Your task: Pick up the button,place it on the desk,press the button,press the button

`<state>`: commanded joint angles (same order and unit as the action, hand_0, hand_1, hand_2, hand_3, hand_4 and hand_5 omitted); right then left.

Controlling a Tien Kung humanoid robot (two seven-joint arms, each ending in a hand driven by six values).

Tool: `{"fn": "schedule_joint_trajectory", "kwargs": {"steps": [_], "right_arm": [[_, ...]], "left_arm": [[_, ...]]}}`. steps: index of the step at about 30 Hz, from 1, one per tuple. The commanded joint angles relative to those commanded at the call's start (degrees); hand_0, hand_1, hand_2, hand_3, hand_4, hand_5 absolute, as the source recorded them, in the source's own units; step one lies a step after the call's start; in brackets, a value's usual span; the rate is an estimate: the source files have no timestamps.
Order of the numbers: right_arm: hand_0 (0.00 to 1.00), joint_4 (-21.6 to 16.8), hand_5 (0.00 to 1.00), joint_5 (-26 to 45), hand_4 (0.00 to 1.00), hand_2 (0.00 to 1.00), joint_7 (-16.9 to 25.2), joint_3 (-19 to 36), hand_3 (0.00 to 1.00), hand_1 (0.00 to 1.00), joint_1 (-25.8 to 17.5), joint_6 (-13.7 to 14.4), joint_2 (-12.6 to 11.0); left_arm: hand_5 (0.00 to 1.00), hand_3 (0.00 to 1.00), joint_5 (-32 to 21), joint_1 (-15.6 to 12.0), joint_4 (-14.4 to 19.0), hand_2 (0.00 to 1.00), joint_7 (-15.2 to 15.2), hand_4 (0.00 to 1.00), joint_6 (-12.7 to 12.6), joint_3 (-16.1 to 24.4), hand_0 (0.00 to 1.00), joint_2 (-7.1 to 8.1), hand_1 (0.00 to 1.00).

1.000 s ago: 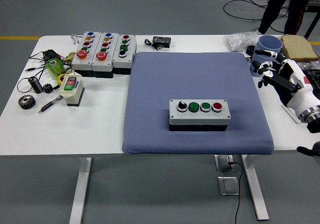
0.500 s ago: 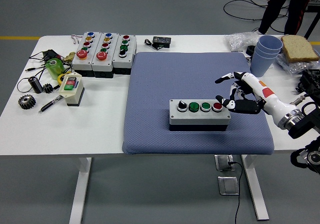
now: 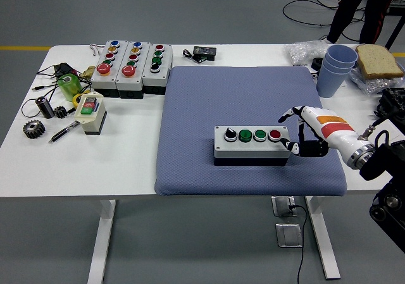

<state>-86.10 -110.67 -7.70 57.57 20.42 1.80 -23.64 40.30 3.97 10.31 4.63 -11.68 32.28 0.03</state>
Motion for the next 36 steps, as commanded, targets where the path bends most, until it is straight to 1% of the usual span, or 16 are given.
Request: {"fn": "schedule_joint_trajectory", "kwargs": {"steps": [1,11,18,28,36], "right_arm": [[0.06,-0.03,0.287,0.11,0.719,0.206,0.07,-0.1,0.631,0.002,-0.11,0.12,-0.03],[0.061,-0.58,0.292,0.92,0.718,0.206,0.33,-0.81,0.632,0.002,-0.69,0.25,-0.06],[0.059,0.84,0.295,1.33,0.717,0.206,0.34,-1.11,0.632,0.002,-0.63,-0.02,0.1],[0.062,0.92,0.302,1.81,0.718,0.208,0.43,-1.44,0.63,0.002,-1.13,0.14,0.09],[0.062,2.01,0.306,2.19,0.716,0.207,0.17,-2.38,0.625,0.002,-1.34,0.01,0.41]], "left_arm": [[0.654,0.61,0.1,0.0,0.0,0.689,0.03,0.349,0.01,0.0,0.634,0.0,0.671],[0.655,0.61,0.79,0.1,0.0,0.69,0.13,0.35,0.05,0.2,0.634,0.01,0.67],[0.656,0.609,0.94,0.15,0.0,0.689,0.17,0.351,0.05,0.34,0.634,0.0,0.67],[0.656,0.61,1.71,0.19,0.0,0.69,0.36,0.35,0.15,0.54,0.634,0.02,0.669],[0.656,0.609,1.72,0.21,0.0,0.689,0.36,0.351,0.18,0.46,0.634,0.02,0.669]]}}
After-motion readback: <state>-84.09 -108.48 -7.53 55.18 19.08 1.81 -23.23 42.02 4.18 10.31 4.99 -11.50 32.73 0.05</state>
